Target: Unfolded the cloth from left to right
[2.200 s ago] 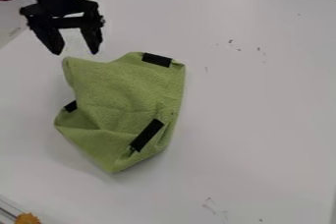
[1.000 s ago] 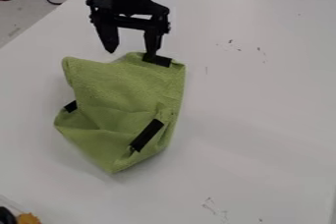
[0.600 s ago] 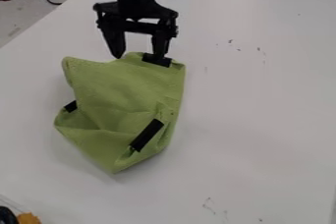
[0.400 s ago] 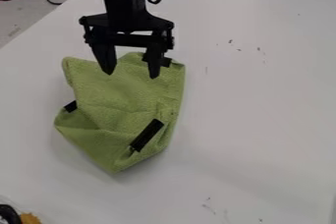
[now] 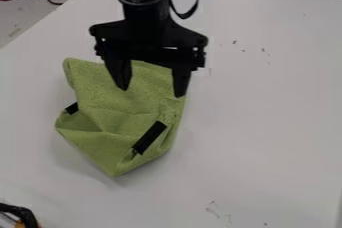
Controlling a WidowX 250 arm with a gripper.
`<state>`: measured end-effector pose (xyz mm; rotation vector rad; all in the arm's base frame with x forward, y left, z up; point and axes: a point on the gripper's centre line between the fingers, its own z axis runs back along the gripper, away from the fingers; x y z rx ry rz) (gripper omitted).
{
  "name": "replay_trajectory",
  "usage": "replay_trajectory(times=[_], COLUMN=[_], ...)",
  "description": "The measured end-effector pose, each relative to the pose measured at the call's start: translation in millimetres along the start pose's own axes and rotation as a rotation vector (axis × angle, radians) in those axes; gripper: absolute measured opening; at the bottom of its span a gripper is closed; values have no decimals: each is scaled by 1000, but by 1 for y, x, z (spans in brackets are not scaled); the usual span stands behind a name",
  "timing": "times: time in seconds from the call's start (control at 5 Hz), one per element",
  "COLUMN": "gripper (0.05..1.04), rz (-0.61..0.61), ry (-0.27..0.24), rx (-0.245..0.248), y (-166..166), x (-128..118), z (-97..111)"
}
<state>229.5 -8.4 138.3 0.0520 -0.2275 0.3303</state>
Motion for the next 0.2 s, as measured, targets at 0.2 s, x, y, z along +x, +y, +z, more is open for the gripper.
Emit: replay_trajectory(times=[0.2], gripper=[999], rz=[-29], ry=[-20], rx=[32], y=[-10], x=[-1], z=[11])
